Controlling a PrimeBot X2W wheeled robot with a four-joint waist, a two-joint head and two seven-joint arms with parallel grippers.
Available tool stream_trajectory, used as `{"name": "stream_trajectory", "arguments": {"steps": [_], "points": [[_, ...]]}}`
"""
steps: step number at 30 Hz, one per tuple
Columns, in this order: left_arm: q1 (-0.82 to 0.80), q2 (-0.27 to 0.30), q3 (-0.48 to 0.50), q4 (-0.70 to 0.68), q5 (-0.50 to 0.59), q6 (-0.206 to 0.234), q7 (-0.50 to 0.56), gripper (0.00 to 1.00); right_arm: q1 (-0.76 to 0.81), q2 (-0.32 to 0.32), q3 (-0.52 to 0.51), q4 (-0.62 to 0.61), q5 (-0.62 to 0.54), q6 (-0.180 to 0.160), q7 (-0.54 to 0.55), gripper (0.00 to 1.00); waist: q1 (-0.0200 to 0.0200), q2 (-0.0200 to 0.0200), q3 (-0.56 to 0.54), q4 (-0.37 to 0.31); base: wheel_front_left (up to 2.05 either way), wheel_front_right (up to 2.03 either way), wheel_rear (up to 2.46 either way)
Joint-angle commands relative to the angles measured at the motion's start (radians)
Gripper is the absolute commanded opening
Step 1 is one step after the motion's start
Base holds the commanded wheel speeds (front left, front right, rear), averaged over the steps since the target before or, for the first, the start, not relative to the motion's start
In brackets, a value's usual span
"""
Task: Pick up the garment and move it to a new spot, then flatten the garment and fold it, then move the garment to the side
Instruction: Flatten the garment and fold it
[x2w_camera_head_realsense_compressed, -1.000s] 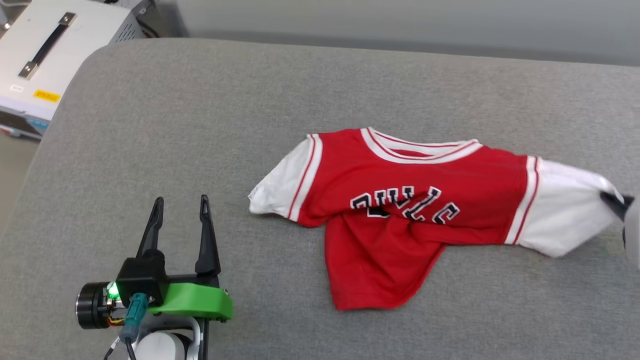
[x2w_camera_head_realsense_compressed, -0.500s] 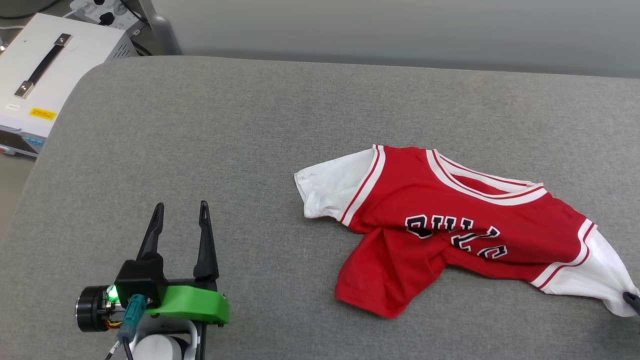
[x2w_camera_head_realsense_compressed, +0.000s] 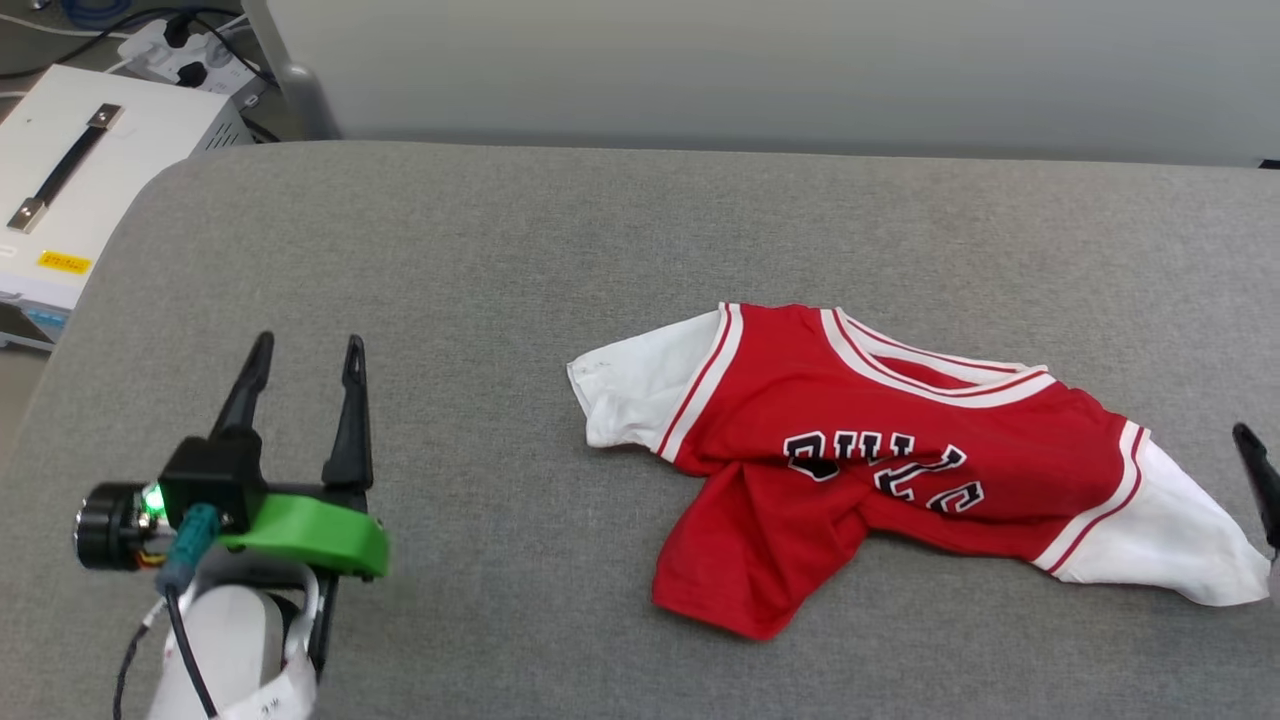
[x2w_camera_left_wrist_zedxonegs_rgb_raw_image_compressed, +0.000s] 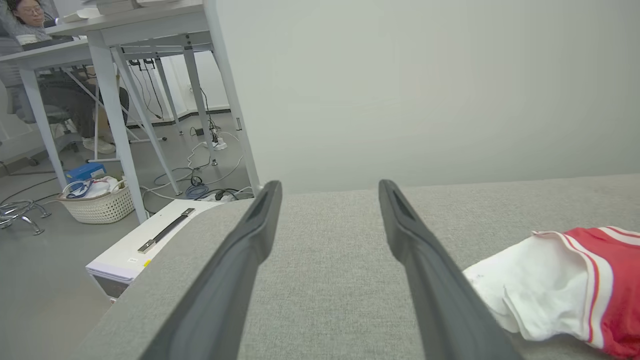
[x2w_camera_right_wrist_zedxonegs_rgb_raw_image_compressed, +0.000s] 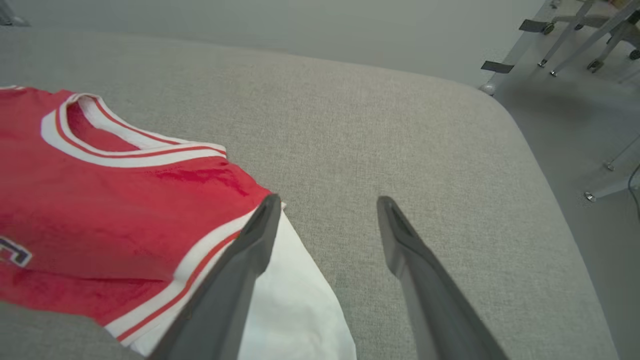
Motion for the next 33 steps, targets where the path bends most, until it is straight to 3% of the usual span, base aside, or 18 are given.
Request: {"name": "stream_trajectory", "arguments": {"steps": [1,7,13,23,33], "points": [[-0.046,0.022,-0.005,0.016,-0.006,-0.013,-0.006,1.0,0.012,0.027,-0.022,-0.035,-0.037,-0.001,-0.019,1.0,0.0001,-0.0001,-0.003,-0.012,0.0,0.0,0.0],[-0.216,0.1,-0.077,0.094,-0.068,-0.045,0.063,1.0,0.037,0.16,-0.108,-0.23,-0.185,-0.001,-0.03,1.0,0.0001,-0.0001,0.015,-0.045,0.0,0.0,0.0],[-0.41,0.206,-0.265,0.138,-0.282,-0.049,0.312,1.0,0.066,0.254,-0.112,-0.384,-0.266,-0.001,0.001,1.0,0.0001,-0.0001,0.06,-0.08,0.0,0.0,0.0],[-0.675,0.34,-0.607,0.183,-0.665,-0.049,0.802,1.0,0.027,0.28,-0.069,-0.393,-0.274,-0.001,-0.008,1.0,0.0001,-0.0001,0.145,-0.124,0.0,0.0,0.0],[-0.836,0.39,-0.897,0.242,-0.793,-0.049,0.997,1.0,-0.046,0.299,-0.028,-0.363,-0.275,-0.001,-0.028,1.0,0.0001,-0.0001,0.228,-0.176,0.0,0.0,0.0]]}}
